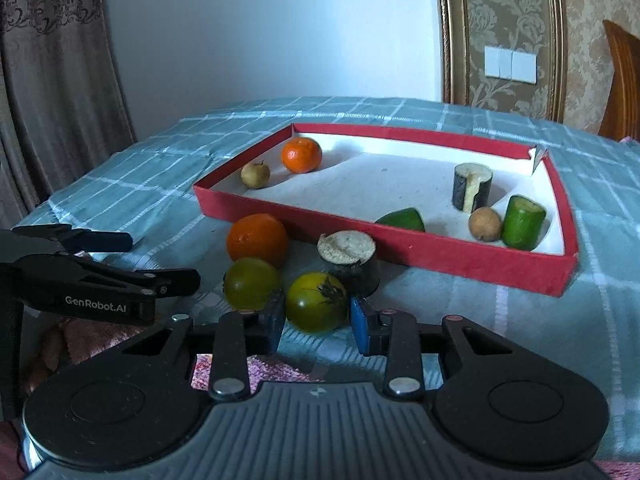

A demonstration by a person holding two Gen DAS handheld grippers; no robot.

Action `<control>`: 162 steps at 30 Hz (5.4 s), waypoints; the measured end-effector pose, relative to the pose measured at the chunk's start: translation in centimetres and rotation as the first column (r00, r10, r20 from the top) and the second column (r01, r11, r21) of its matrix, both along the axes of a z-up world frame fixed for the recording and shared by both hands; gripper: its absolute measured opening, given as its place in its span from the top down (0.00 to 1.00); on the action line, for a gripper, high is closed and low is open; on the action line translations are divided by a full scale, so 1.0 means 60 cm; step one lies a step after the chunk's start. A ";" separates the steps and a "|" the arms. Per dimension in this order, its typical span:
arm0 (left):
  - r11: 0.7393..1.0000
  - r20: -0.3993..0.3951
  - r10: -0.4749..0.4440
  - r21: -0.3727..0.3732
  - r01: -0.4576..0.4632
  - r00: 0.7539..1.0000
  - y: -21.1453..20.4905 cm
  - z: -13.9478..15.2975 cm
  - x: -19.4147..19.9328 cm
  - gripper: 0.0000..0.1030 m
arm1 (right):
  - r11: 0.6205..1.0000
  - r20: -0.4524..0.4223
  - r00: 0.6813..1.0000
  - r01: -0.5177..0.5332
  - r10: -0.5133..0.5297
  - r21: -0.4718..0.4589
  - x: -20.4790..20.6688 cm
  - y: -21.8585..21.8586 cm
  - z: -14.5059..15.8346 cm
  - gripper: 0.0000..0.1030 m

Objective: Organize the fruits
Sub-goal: 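Carry the dark green tomato into the tray and open the right gripper, then withdraw the right tool from the tray while the left tool approaches the dark green tomato, then grasp the dark green tomato beside the large orange with the left gripper and lift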

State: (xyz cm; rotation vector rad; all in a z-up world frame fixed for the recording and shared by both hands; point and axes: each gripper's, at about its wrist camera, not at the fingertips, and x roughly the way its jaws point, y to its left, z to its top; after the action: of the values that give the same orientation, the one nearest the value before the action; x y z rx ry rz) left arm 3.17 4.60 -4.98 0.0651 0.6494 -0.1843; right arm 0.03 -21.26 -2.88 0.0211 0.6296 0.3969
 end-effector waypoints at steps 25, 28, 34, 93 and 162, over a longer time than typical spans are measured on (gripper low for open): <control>1.000 0.000 0.000 0.000 0.000 1.000 0.000 0.000 -0.001 0.00 | 0.977 0.083 0.973 0.212 -0.213 0.016 0.085 -0.067 0.049 0.69; 1.000 0.000 0.000 0.000 0.000 1.000 0.000 0.000 -0.001 0.00 | 0.973 0.072 0.970 0.231 -0.230 0.001 0.118 -0.068 0.046 0.69; 1.000 0.000 0.000 0.000 0.000 1.000 0.000 -0.001 -0.001 0.00 | 0.974 0.035 0.974 0.225 -0.224 -0.035 0.167 -0.054 0.027 0.69; 1.000 0.001 0.000 0.000 0.000 1.000 0.000 -0.001 -0.001 0.00 | 0.961 0.141 0.951 0.271 -0.276 0.048 0.022 -0.086 0.026 0.35; 0.986 0.070 -0.133 -0.091 0.139 0.989 -0.109 0.049 -0.053 0.69 | 0.913 0.132 0.907 0.384 -0.401 0.135 -0.013 -0.132 0.016 0.32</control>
State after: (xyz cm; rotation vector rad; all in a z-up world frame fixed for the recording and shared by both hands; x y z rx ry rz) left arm 0.01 -1.97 -2.05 0.0229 0.5724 -0.3441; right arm -0.75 -29.19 -1.94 0.2144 0.4326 0.0381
